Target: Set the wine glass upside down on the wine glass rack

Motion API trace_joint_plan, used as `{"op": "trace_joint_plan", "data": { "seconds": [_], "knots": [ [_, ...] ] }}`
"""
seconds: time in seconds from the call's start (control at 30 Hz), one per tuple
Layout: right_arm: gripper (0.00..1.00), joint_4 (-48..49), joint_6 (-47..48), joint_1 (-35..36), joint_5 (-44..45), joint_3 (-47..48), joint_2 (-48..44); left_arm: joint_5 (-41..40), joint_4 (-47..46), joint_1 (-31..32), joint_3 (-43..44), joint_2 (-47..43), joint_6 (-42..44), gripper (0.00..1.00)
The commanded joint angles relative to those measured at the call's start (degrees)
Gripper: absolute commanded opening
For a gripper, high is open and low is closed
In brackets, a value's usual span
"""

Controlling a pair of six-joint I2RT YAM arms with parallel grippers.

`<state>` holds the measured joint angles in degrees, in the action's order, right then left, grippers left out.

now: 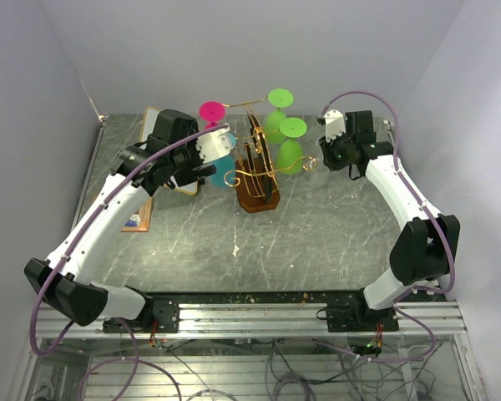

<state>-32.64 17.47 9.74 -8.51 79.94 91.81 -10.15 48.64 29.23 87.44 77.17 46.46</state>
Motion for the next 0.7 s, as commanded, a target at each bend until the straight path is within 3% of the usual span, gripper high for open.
{"op": "trace_joint_plan", "data": {
  "seconds": [0.0, 0.3, 0.67],
  "knots": [
    [0.22, -0.83, 0.97, 0.12, 0.96, 0.87, 0.59, 1.56, -1.16, -0.52, 0.46, 0.05, -0.81, 0.99],
    [0.2, -1.43, 1.61, 0.19, 1.63, 0.22, 0.33, 1.64, -1.21, -0.49, 0.19, -0.26, -0.82, 0.99],
    [0.08, -2.96, 2.38, 0.19, 1.12, -0.98, -1.4, 1.36, -1.02, -0.55, -0.3, -1.01, -0.67, 0.99]
  ]
}}
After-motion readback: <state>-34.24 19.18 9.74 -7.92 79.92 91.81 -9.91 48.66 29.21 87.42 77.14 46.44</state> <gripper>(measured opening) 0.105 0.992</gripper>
